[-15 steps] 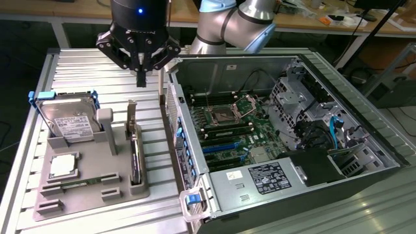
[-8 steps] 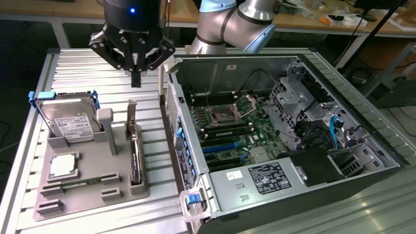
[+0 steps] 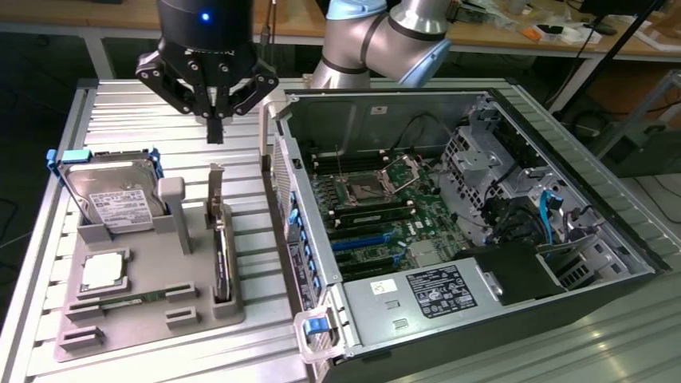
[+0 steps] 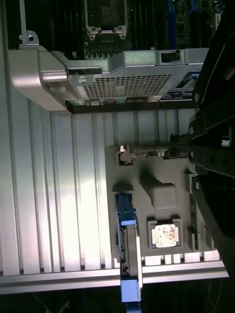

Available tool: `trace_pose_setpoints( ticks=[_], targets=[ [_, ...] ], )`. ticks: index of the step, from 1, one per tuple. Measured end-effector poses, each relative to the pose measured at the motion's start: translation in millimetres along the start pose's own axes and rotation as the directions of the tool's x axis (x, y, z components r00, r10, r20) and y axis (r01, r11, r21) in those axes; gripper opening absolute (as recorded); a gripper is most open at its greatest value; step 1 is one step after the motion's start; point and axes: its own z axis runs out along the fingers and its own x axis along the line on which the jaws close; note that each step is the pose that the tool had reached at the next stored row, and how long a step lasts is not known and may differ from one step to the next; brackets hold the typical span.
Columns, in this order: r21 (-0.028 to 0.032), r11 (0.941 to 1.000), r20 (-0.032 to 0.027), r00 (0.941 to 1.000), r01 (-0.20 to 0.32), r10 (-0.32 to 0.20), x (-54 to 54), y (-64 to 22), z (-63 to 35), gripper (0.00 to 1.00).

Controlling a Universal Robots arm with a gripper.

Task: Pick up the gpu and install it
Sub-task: 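Reach for the gpu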

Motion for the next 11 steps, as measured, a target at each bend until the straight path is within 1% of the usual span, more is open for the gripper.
trace_pose_setpoints(
  ticks=[11],
  targets=[
    [0.0,1.0,0.0,1.0,0.0,0.0,0.8,-0.1,0.0,0.11]
  ],
)
